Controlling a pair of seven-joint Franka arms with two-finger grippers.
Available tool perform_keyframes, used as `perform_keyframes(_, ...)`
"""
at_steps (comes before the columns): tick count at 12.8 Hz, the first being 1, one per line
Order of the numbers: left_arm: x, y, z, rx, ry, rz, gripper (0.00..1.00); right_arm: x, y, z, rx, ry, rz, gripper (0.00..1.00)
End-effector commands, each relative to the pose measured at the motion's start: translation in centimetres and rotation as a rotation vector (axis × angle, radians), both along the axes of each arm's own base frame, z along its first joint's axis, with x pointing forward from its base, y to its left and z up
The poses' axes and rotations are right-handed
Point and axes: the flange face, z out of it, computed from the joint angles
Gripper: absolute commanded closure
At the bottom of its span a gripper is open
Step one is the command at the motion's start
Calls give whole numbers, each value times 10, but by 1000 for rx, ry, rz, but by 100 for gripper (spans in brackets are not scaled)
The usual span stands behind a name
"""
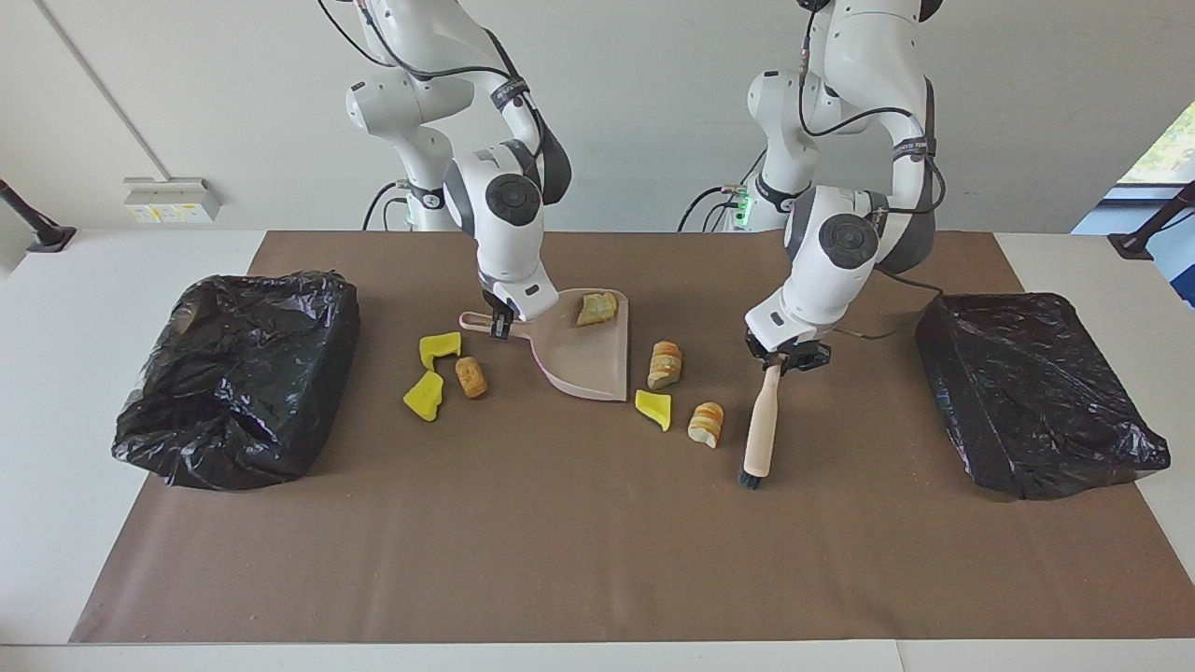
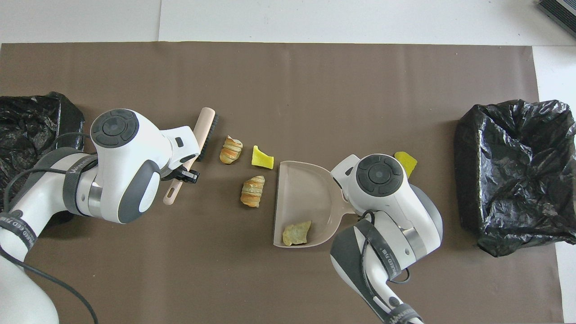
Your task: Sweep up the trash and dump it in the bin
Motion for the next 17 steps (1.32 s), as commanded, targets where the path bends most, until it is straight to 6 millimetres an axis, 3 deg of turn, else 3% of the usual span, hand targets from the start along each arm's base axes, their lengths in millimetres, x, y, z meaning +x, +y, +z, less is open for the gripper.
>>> perform_keyframes(1,-17,-5,0,11,10,-42,100,-10,-1,3,-39,4,-54,100)
perform_keyframes(3,-33,-23,-1,12,25,-62,100,-10,-1,3,-40,5,-54,100)
perform_keyframes(8,-109,-76,-10,-29,86,-148,100,-13,-9,12,-77,23,-50,100)
perform_keyframes(14,-191,-158,2,-80,130,-133,100,-12,-10,13,-77,21,-55,100)
perform_keyframes(17,-218,-188,8,-119,155,-102,100,-12,-10,13,-74,17,-54,100)
